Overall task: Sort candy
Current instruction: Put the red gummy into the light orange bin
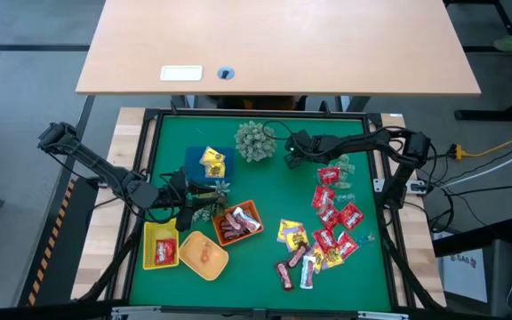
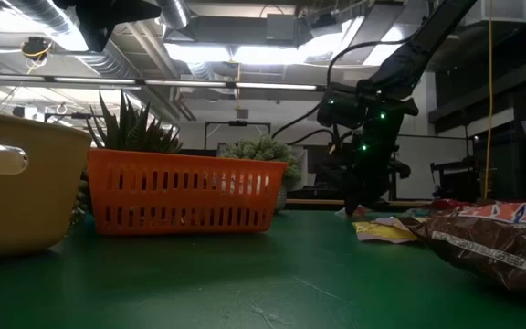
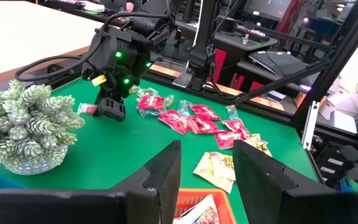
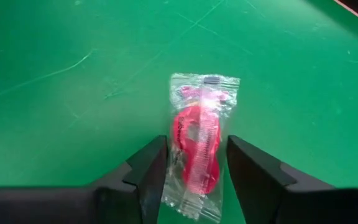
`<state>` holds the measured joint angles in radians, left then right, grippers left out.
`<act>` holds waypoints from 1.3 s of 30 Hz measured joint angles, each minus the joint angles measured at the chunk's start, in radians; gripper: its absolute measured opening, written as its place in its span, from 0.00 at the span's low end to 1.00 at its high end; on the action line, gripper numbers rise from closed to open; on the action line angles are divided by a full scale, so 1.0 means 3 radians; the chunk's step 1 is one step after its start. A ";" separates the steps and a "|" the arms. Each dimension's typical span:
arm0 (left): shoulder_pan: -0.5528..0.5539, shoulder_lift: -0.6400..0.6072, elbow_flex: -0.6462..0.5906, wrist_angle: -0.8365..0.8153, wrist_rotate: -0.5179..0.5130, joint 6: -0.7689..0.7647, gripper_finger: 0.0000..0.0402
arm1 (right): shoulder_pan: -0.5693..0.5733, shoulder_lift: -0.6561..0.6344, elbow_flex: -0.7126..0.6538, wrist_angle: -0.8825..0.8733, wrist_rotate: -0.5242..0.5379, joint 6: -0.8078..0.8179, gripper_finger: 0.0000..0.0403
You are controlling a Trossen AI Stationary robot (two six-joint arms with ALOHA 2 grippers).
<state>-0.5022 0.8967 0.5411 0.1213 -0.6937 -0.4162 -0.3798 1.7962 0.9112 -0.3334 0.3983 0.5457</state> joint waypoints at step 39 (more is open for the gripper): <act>0.0297 0.1235 -0.0001 0.1532 0.0001 0.1413 0.33 | 0.0301 -0.0734 0.0502 -0.0075 -0.3436 -0.0801 0.15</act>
<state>-0.4130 1.2672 0.5407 0.5809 -0.6935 0.0078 -0.2896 1.5761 1.0618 -0.3558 -0.6324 0.3054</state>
